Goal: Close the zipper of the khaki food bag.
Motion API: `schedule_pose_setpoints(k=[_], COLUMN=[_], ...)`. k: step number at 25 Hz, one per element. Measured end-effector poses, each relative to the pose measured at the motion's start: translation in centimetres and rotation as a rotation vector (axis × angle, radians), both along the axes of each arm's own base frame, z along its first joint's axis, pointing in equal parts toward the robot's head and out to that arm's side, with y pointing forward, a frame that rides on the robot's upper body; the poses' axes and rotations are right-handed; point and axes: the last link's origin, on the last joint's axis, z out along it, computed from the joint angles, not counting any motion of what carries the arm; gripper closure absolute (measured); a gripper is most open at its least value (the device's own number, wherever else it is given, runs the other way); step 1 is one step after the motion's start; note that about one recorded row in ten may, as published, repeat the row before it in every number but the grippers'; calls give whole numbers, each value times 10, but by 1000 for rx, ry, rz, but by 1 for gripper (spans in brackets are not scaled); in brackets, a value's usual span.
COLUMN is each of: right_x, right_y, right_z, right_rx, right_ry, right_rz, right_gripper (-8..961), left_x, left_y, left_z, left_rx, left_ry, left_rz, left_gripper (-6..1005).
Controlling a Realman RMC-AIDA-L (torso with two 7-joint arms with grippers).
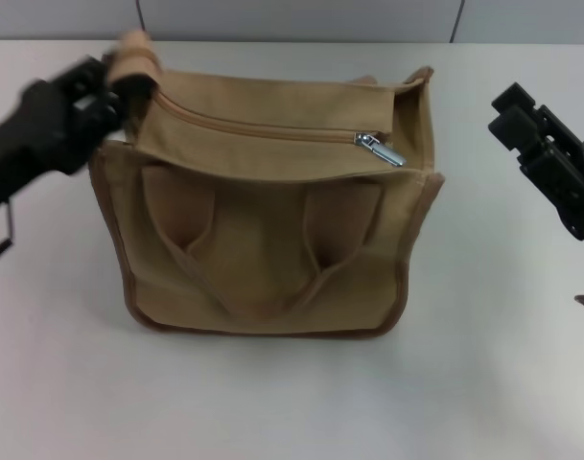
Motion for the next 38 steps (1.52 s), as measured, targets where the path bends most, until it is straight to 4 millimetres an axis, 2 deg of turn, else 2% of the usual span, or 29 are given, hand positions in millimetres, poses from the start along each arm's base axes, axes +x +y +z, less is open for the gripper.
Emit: schedule_pose_setpoints(k=[3,6,11,13,15,17,18,19,21,27,31,33,38], right_x=[-2,-3,-3,-3,-2,-1,1,1,2,5,8,11,20], right_y=[2,3,2,2,2,2,1,1,-2,-8,-13,-21,-30], right_z=[-2,-2,-2,-2,-2,-2,-2,-2,-3,-9,-18,-28,-45], right_rx=[-3,-5,1,-1,-1,11,36,36,74,76,64,67,44], right_ry=[0,1,11,5,3,-14,-40,-40,-73,-166,-271,-359,-487], right_rz=[5,4,1,0,-1,0,7,7,21,75,142,195,246], right_gripper=[532,468,285,219,167,167,166,166,166,167,167,167,166], left_x=[6,8,16,27,29,30,23,23,11,-19,-35,-41,-48], left_y=[-5,-2,1,-5,-10,-19,-28,-28,-40,-66,-72,-72,-73], left_z=[18,22,22,13,6,-7,-18,-18,-27,-33,-38,-41,-47], left_rx=[40,49,31,-54,-101,-173,-211,-211,-211,-127,-83,-82,-106], left_ry=[-84,-107,-122,-82,-35,65,158,158,241,352,427,448,473], left_rz=[-53,-56,-89,-184,-221,-276,-310,-310,-326,-302,-239,-202,-169], left_gripper=[723,589,392,290,291,293,294,295,296,300,301,301,302])
